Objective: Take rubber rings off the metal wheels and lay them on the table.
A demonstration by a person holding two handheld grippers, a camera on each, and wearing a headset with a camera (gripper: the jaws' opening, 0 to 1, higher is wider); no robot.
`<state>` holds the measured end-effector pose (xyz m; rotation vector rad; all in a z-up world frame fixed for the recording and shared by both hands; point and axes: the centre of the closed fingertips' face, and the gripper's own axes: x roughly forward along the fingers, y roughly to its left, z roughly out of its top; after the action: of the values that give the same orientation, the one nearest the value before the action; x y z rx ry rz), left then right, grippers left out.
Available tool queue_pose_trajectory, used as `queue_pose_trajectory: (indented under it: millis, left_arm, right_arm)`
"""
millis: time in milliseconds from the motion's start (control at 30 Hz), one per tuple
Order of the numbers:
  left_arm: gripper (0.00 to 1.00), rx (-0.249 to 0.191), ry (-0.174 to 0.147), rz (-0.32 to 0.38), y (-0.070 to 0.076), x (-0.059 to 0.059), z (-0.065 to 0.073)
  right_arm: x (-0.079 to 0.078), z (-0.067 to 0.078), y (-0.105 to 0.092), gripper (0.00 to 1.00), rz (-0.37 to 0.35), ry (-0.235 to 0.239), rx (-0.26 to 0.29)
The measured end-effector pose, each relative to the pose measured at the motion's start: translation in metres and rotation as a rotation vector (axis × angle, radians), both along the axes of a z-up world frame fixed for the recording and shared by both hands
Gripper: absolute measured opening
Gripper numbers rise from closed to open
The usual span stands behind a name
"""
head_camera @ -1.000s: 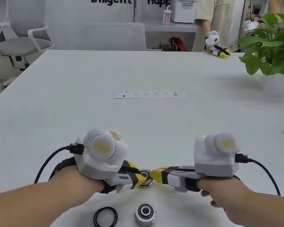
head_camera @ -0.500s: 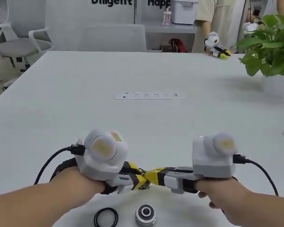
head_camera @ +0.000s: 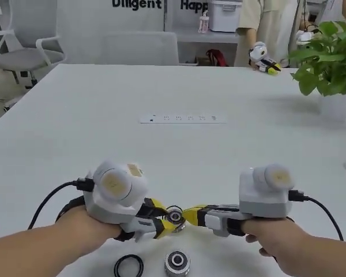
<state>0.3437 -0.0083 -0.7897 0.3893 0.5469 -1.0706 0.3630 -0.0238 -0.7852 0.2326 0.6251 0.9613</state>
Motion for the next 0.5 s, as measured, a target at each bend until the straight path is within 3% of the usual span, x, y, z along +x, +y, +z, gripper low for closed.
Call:
queue_pose_trajectory:
  millis: [233, 500]
  left_arm:
    - [0.36, -0.080, -0.012, 0.015, 0.009, -0.002, 0.020]
    - [0.45, -0.131, -0.046, 0.013, 0.022, -0.010, 0.042]
  right_arm:
    - [-0.002, 0.004, 0.001, 0.00, 0.007, 0.002, 0.009]
    - [-0.003, 0.009, 0.005, 0.00, 0.018, 0.005, 0.024]
